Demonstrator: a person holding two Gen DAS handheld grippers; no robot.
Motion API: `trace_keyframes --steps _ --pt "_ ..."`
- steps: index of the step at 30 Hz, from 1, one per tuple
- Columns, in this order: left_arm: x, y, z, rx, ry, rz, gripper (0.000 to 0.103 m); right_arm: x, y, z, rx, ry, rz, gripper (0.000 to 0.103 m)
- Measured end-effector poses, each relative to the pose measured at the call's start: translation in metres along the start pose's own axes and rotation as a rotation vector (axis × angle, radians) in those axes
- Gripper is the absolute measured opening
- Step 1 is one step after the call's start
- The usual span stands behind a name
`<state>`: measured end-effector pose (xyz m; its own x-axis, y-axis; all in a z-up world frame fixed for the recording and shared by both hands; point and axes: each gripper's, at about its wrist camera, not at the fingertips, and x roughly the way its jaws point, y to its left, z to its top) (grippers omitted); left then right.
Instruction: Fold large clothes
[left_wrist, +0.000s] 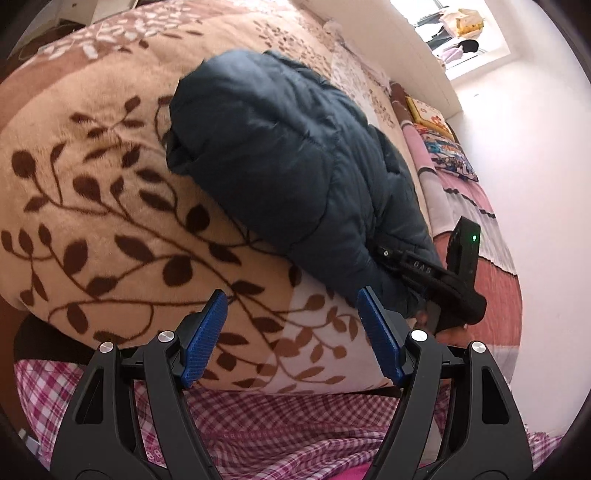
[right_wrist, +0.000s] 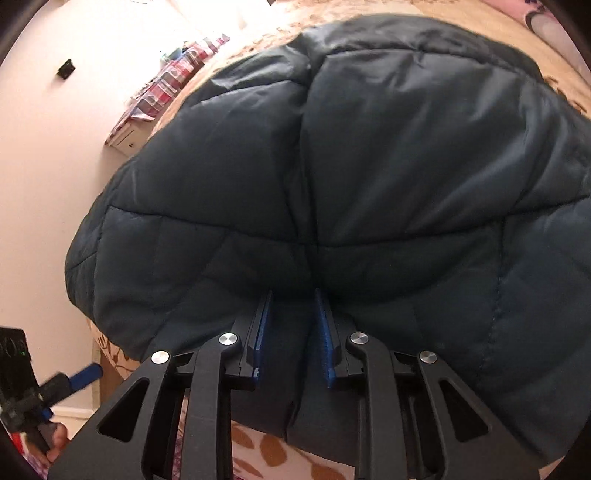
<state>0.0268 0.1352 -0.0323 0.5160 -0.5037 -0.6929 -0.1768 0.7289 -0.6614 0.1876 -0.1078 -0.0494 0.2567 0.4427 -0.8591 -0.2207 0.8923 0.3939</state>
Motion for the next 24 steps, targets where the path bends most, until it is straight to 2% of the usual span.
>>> trace_keyframes --steps 3,11,15,19,22,24 --pt "0.011 0.003 0.000 -0.009 0.018 -0.002 0.072 0.003 0.002 0.001 -0.007 0.006 -0.014 0.024" --pt "0.017 -0.002 0.021 -0.011 -0.031 0.006 0.075 -0.005 -0.004 0.007 0.052 0.022 0.003 0.024" --pt "0.018 -0.003 0.031 0.008 -0.041 0.018 0.076 -0.021 -0.002 0.018 0.037 0.038 0.001 0.024" --pt "0.020 -0.008 0.037 0.048 -0.061 0.018 0.076 -0.058 0.009 0.033 0.003 -0.084 0.062 0.024" --pt "0.022 -0.009 0.040 0.056 -0.070 0.015 0.076 -0.070 0.009 0.070 0.012 -0.154 0.024 0.022" --pt "0.024 -0.009 0.041 0.056 -0.069 0.016 0.076 -0.064 0.004 0.104 0.043 -0.165 -0.008 0.008"
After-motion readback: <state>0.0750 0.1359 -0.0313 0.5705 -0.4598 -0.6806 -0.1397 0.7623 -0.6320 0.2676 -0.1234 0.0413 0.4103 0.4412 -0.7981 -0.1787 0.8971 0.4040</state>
